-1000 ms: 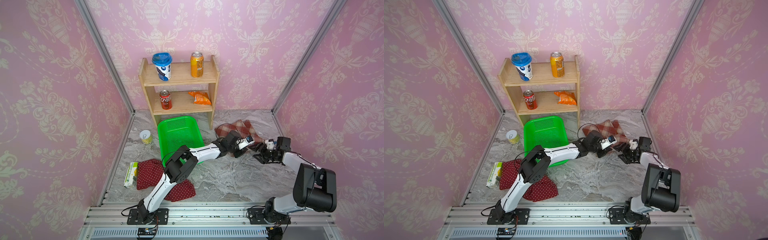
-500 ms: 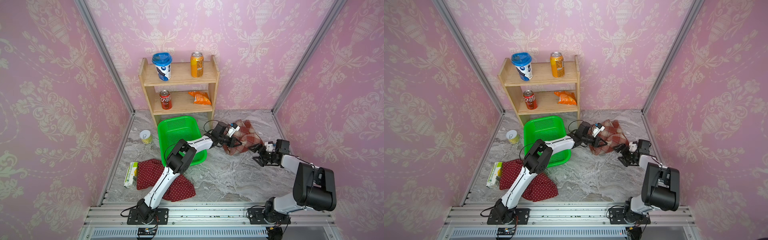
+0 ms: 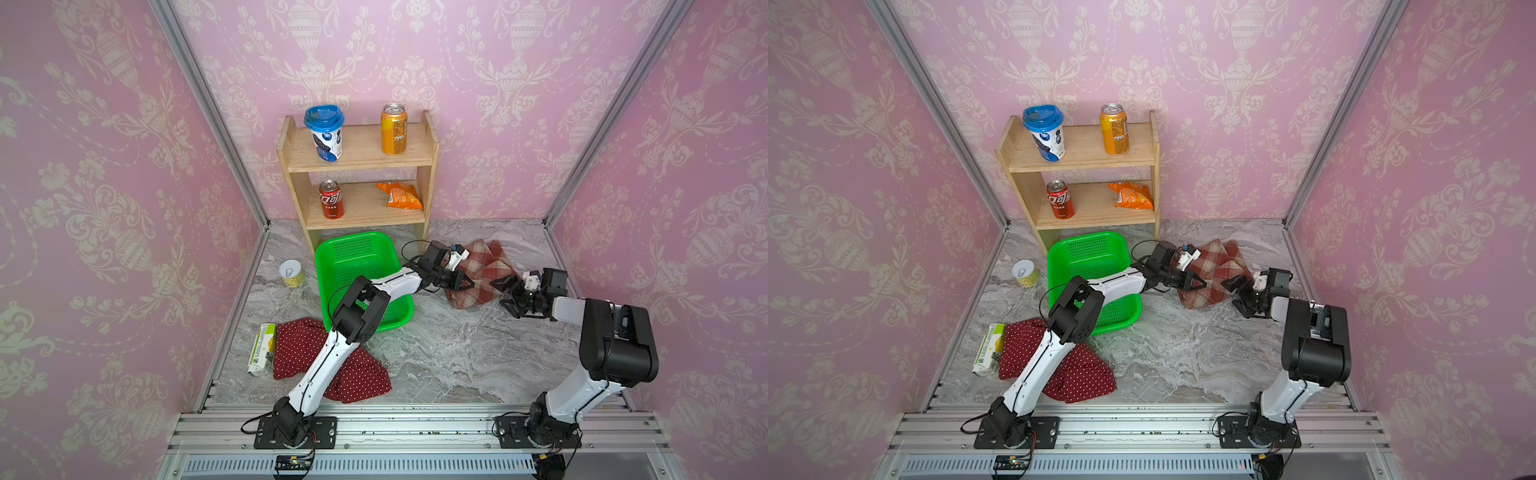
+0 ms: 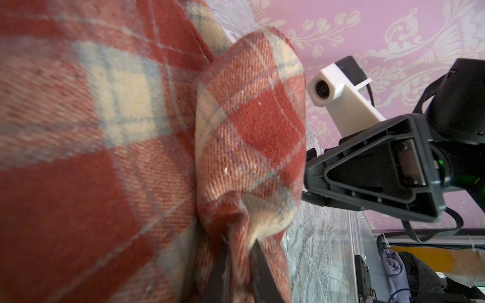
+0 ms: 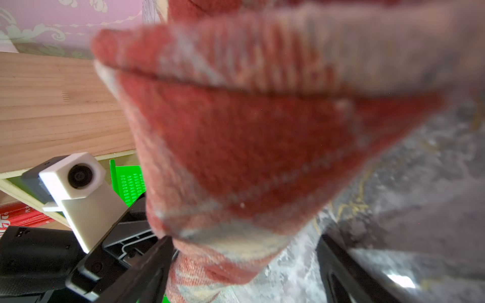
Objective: Roll up the skirts
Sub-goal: Roll the skirt at the center of the board.
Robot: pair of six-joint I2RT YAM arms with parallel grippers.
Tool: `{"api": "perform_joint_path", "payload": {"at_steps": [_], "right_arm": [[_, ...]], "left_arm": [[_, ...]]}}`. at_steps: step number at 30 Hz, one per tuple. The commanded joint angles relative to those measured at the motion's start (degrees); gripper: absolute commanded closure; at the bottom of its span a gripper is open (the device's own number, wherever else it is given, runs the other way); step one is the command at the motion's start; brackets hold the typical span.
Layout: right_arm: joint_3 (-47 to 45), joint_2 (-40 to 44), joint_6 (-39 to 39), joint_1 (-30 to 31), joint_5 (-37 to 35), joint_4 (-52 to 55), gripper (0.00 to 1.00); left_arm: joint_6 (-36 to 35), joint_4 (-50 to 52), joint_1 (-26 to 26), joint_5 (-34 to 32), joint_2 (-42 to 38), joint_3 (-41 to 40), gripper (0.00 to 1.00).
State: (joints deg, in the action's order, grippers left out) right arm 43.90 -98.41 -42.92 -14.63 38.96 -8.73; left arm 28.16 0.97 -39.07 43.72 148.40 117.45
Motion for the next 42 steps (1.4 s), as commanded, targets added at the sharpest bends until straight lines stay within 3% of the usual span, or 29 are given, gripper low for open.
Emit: {"api": "perform_joint_path", "payload": {"at_steps": [1,7,10,16,19,21,23,28,32,35,37,42], "right_arm": [[0.6,-3.7,-0.5,1.6,-4.9,1.4,0.14],[3.6,-7.9,0.6,4.5,-7.5,2.2,0.20],[4.3,-8.9,0.6,5.1,-8.5,1.9,0.29],[6.3,-8.7,2.2,5.5,-9.2,5.4,0.83],[6.6,-7.1,2.8,5.7,-9.5,7.3,0.95],[7.0,-6.0,3.5,5.6,-9.3,9.2,1.00],[7.5,-4.3,4.3,5.7,-9.2,11.7,1.00],[8.2,-0.1,6.6,5.5,-8.9,19.1,1.00],[6.6,2.1,6.6,4.3,-6.4,20.5,1.00],[5.3,2.9,6.5,3.3,-5.5,20.7,1.00],[4.4,3.4,6.4,2.5,-4.4,20.4,1.00],[3.1,5.4,6.3,1.2,-3.3,20.7,1.00]], "left_arm": [[-6.1,15.5,0.6,-7.3,4.2,2.9,0.87],[-10.8,25.3,-0.3,-10.1,8.1,10.8,0.83],[-11.8,27.5,-0.5,-11.3,9.2,12.9,0.78],[-15.2,30.3,-0.9,-13.9,9.4,15.0,0.63],[-19.7,29.3,-2.3,-17.7,5.1,12.0,0.49],[-22.6,24.5,-3.5,-20.2,0.3,6.7,0.30],[-25.8,17.2,-4.9,-23.8,-5.6,-0.7,0.17],[-34.0,-5.1,-7.2,-28.3,-18.0,-20.5,0.01],[-46.7,-19.9,-11.9,-33.0,-24.5,-33.6,0.01],[-51.3,-32.3,-14.8,-34.1,-27.8,-41.8,0.01],[-53.0,-35.2,-16.2,-32.9,-28.9,-43.7,0.01],[-57.5,-31.1,-19.5,-34.2,-26.6,-40.9,0.01]]}}
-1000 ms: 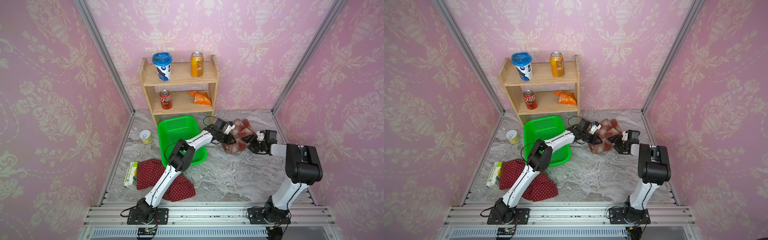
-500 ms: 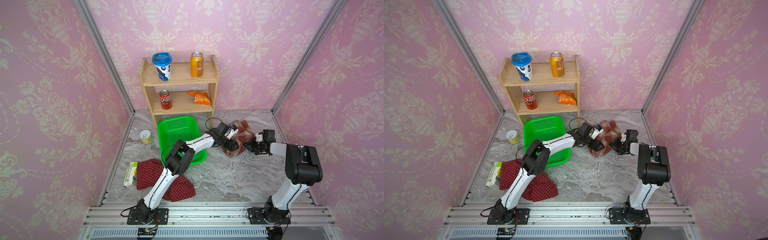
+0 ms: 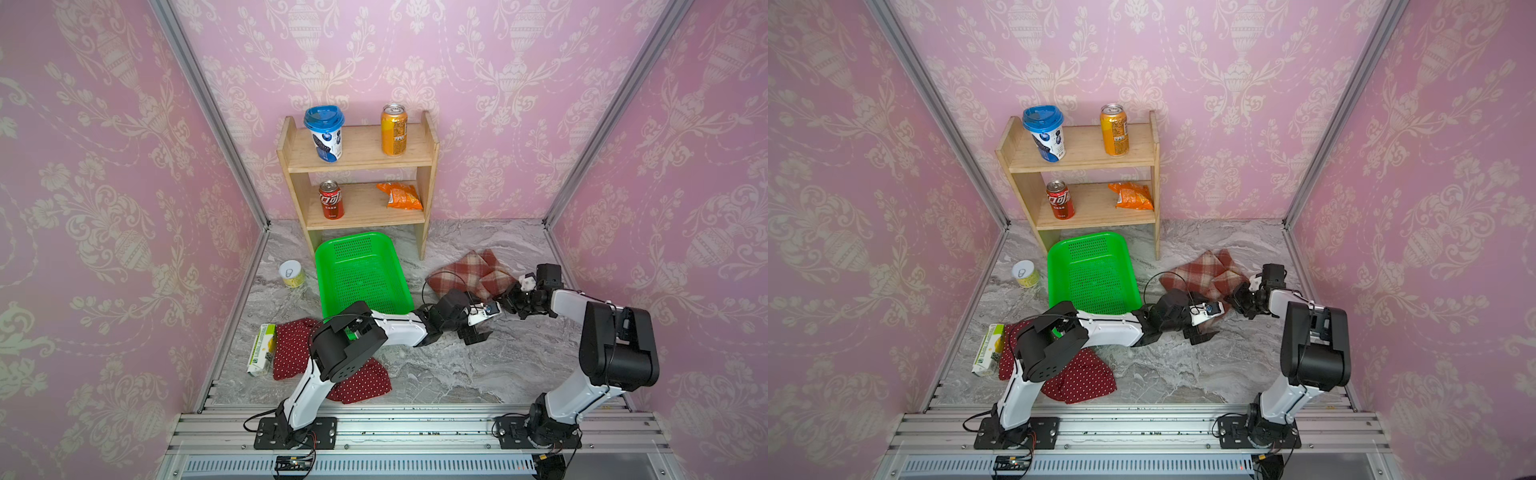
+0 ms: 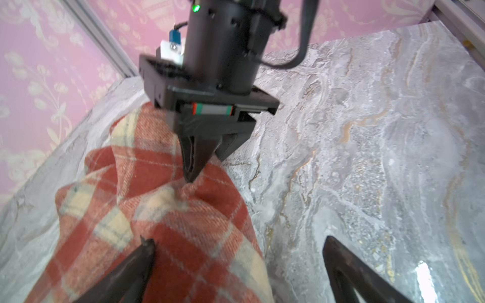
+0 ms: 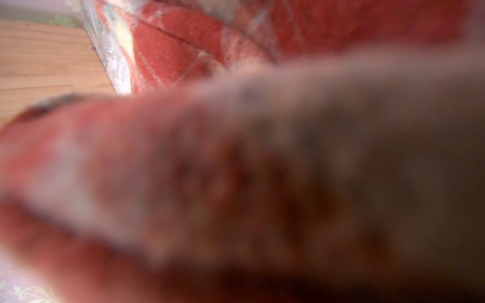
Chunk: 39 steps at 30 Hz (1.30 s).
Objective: Roll up the skirts
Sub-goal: Roll the skirt at the center of the board.
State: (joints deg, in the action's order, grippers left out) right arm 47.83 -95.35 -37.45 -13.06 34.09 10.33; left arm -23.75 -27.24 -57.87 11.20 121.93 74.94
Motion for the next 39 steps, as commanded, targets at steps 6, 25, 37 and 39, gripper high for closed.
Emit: {"api": "perform_joint_path", "payload": {"at_steps": [6,25,37,39], "right_arm": [[-0.8,3.5,1.7,-1.6,2.0,3.1,1.00],[-3.6,4.3,1.0,-4.3,5.7,1.3,1.00],[-4.5,6.7,2.9,-6.0,7.1,4.0,1.00],[-4.8,6.8,2.8,-6.0,7.4,3.8,0.98]], "left_arm": [[-7.5,-4.3,-3.5,-3.4,2.6,4.0,0.01],[-10.4,1.0,-5.2,-17.7,12.6,9.7,0.11],[-8.4,12.9,-4.6,-27.2,16.7,19.9,0.74],[-6.9,15.6,-4.3,-26.8,16.9,21.3,0.90]]}}
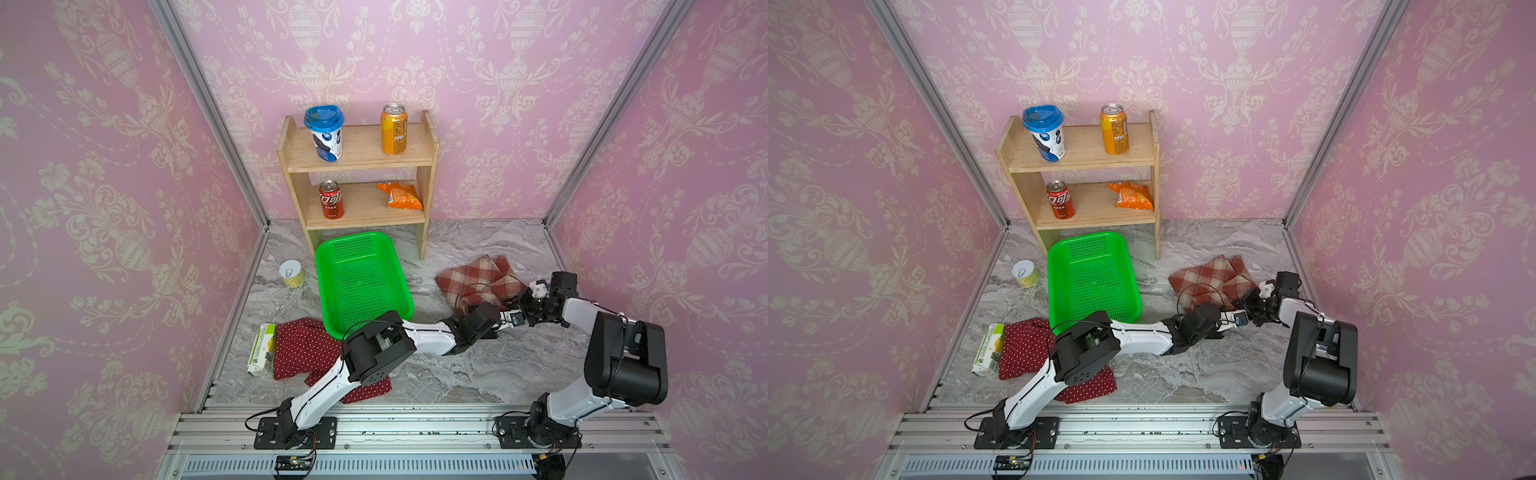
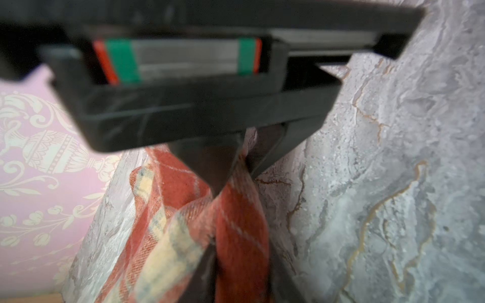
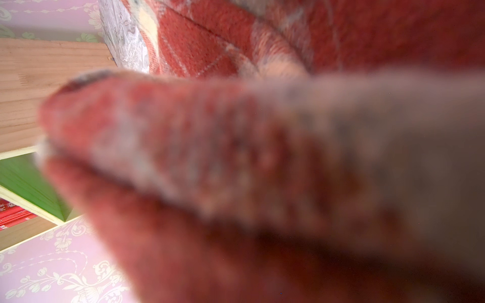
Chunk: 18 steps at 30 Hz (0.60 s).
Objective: Roll up the skirts
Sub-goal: Roll the skirt at the center of the board.
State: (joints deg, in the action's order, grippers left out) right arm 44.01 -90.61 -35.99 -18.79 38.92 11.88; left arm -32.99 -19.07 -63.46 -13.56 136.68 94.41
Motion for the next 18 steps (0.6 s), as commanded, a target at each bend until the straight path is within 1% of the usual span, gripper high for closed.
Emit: {"api": "perform_joint_path", "payload": {"at_steps": [1,2,3,4,5,7,10,14,16,18], "right_arm": [[-1.1,2.1,1.4,-0.4,2.7,2.1,0.91],[-1.2,2.2,1.3,-0.5,2.8,2.0,0.78],[-1.4,2.4,1.1,-0.6,2.7,1.7,0.61],[-1.9,2.9,0.4,-1.0,2.8,0.7,0.49],[-2.5,3.6,-0.5,-1.4,2.6,-0.5,0.41],[-4.4,6.1,-2.4,-2.3,2.1,-3.3,0.31],[-5.3,8.5,-2.3,-3.3,0.7,-3.2,0.28],[-6.5,9.6,-1.8,-4.0,0.6,-3.6,0.27],[-7.1,9.9,-1.6,-4.0,0.5,-4.2,0.26],[-7.2,9.8,-1.2,-4.0,0.7,-4.8,0.26]], "left_arm": [[3.2,8.4,1.4,-1.6,2.0,2.2,0.94],[4.0,9.0,1.7,-1.1,1.7,2.1,0.95],[5.5,9.9,2.0,0.1,1.1,2.0,0.96],[7.2,11.0,2.5,2.1,0.4,1.9,0.97],[9.2,12.2,3.0,4.2,-0.3,2.1,0.97],[14.0,15.0,4.5,10.1,-1.6,2.9,0.96],[21.3,18.8,7.4,19.1,-2.4,4.9,0.95],[31.7,24.4,12.4,33.8,-0.6,11.4,0.95],[36.6,27.7,15.0,41.6,1.8,16.6,0.94],[39.7,31.9,16.8,47.8,4.9,22.3,0.94]]}}
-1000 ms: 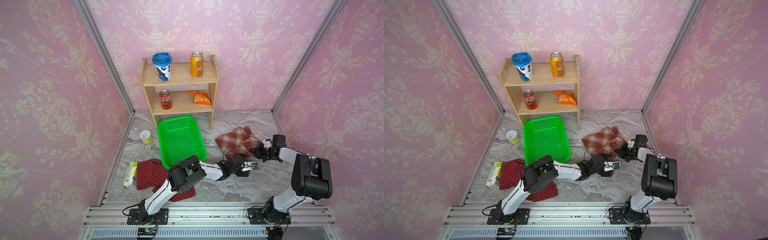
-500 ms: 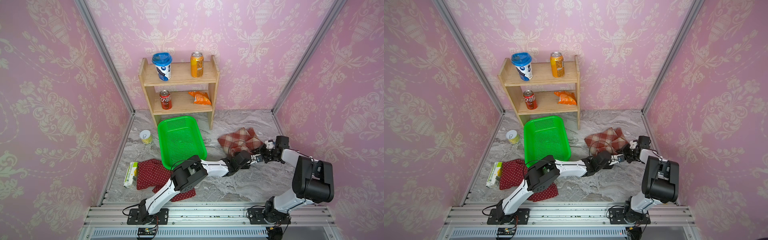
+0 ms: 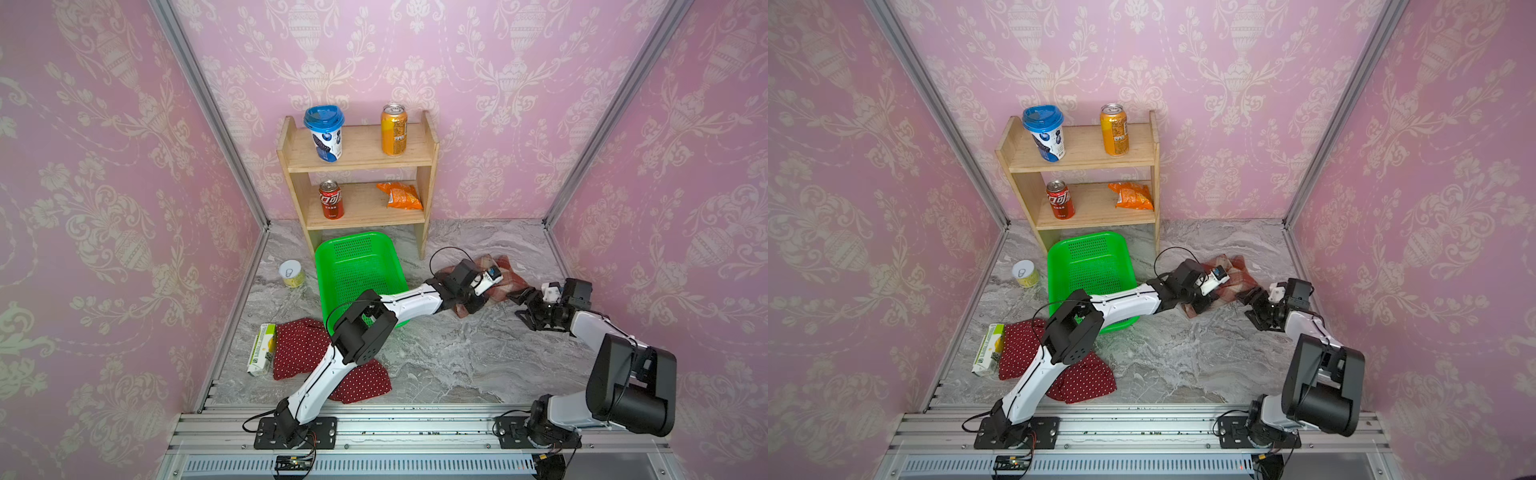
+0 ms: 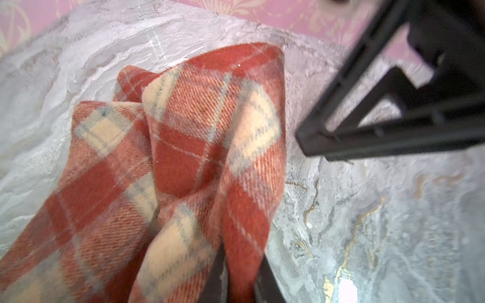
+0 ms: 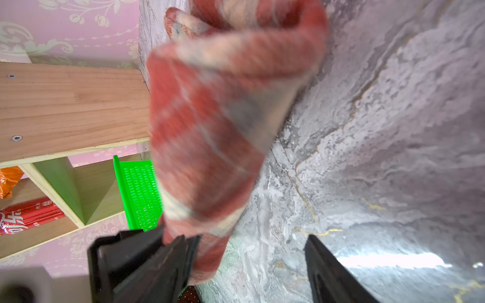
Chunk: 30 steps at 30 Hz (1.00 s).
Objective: Roll up the skirts
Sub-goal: Roll the skirt at the center of the board.
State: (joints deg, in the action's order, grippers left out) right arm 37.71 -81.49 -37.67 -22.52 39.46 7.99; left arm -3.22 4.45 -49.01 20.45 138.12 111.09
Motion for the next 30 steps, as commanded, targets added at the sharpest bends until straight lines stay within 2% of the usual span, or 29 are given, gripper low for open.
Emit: {"api": "perform_joint_path", "payload": {"at_steps": [1,6,11,16,19,30], "right_arm": [[-1.0,0.4,0.4,-0.3,0.3,-1.3,0.25],[-1.1,-2.2,-1.1,-0.1,1.0,-5.0,0.24],[-1.0,-5.7,-4.6,1.5,0.9,-11.6,0.24],[1.0,-10.8,-7.2,4.5,-0.1,-16.5,0.23],[2.4,-13.4,-7.8,6.0,-1.2,-18.1,0.23],[7.1,-19.9,-8.2,9.0,-4.1,-19.9,0.23]], "left_arm": [[11.3,10.6,3.1,16.3,5.1,8.5,0.94],[13.9,16.7,4.5,22.5,11.1,16.1,0.94],[16.7,14.6,4.9,22.7,12.4,14.0,0.94],[26.4,3.6,7.3,23.4,11.8,7.2,0.95],[30.8,0.1,8.4,25.2,12.2,5.7,0.95],[32.9,5.8,9.6,28.3,16.5,11.4,0.96]]}}
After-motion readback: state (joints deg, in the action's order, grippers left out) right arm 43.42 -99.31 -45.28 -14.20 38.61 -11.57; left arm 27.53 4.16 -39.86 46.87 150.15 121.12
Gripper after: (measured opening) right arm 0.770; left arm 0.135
